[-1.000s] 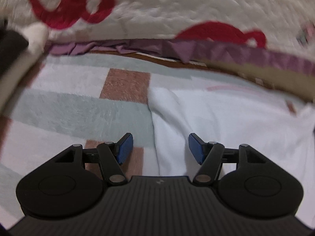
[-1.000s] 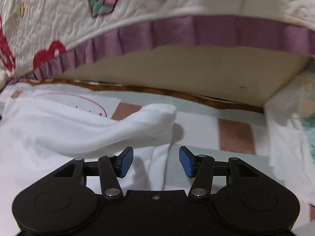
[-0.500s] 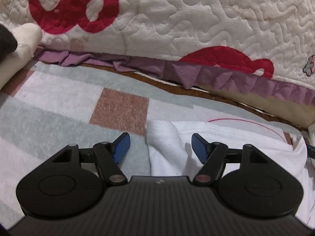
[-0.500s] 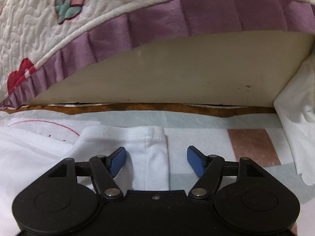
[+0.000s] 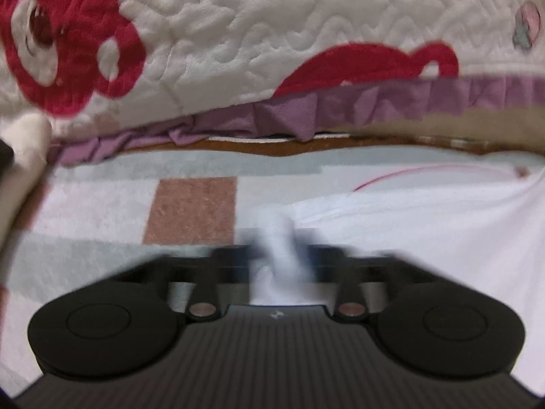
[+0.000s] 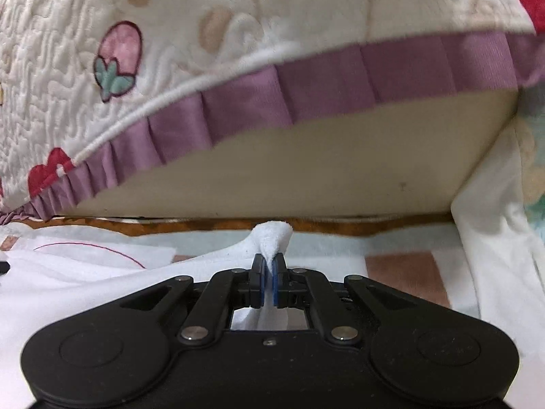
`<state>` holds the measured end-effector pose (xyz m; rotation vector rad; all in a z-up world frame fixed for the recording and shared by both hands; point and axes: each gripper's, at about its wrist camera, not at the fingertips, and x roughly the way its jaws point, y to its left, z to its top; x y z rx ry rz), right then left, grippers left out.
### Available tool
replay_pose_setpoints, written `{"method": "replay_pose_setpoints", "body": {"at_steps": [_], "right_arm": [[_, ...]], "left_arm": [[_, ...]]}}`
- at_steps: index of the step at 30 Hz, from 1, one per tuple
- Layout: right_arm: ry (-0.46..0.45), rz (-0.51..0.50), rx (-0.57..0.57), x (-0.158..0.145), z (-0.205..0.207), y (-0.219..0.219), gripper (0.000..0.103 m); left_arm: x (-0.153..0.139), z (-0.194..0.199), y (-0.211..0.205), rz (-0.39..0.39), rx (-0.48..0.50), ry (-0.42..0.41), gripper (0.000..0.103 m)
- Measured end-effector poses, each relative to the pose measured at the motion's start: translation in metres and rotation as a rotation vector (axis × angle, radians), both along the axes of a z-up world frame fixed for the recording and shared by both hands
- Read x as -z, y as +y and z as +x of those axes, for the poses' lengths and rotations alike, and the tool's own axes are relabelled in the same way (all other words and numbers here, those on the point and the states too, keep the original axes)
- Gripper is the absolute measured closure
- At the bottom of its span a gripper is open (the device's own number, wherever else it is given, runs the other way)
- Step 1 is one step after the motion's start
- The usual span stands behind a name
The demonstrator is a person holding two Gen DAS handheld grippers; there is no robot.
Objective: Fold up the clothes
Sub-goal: 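Pinch the white shirt edge with both grippers near the bed base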
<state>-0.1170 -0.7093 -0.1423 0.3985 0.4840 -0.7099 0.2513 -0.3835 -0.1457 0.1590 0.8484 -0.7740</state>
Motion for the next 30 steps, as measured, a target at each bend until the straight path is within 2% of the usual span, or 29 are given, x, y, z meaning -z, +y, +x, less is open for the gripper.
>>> {"method": "replay_pose_setpoints", "body": {"at_steps": [1,7,9,11,13,17,20,22,24,25,26,27,28,30], "right_arm": [[-0.007,0.005,0.004,0.001,-0.001,0.0,0.099],[-0.078,0.018,0.033,0.003,-0.009,0.002,0.099],[-0.046,0.008,0.037,0.007,-0.004,0.0,0.099],[0.021,-0.006,0.036,0.015,0.005,-0.002,0.099],[0.084,-0.019,0.039,0.021,0.014,-0.005,0.099],[0.128,-0.022,0.085,0.029,0.021,-0.008,0.097],[0.154,-0.04,0.144,0.028,0.015,-0.011,0.098],[0.147,-0.006,0.108,0.029,0.01,-0.009,0.098],[0.141,0.028,0.071,0.029,0.005,-0.008,0.087],[0.138,0.045,0.053,0.029,0.003,-0.007,0.083],[0.134,0.062,0.034,0.029,0.0,-0.006,0.062],[0.131,0.079,0.016,0.029,-0.002,-0.005,0.051],[0.128,0.097,-0.003,0.029,-0.005,-0.005,0.039],[0.121,0.131,-0.039,0.03,-0.01,-0.003,0.039]], "left_arm": [[-0.005,0.005,0.002,-0.028,-0.024,0.047,0.098],[-0.035,0.012,0.026,-0.134,-0.021,-0.074,0.098],[-0.043,0.013,0.032,-0.159,-0.017,-0.112,0.098],[-0.025,0.011,0.023,-0.09,0.004,-0.129,0.098],[-0.014,0.011,0.019,-0.054,0.0,-0.129,0.098],[0.006,0.011,0.011,0.01,-0.009,-0.127,0.097],[0.001,0.017,0.017,-0.03,-0.051,-0.12,0.095],[-0.005,0.023,0.024,-0.045,-0.091,-0.123,0.092],[-0.011,0.028,0.032,-0.061,-0.117,-0.103,0.088],[-0.012,0.029,0.037,-0.096,-0.073,-0.046,0.083],[-0.013,0.029,0.042,-0.13,-0.028,0.01,0.082],[-0.015,0.03,0.047,-0.164,0.017,0.067,0.079],[-0.015,0.029,0.052,-0.187,0.058,0.112,0.068],[-0.01,0.022,0.056,-0.145,0.109,0.116,0.061]]}}
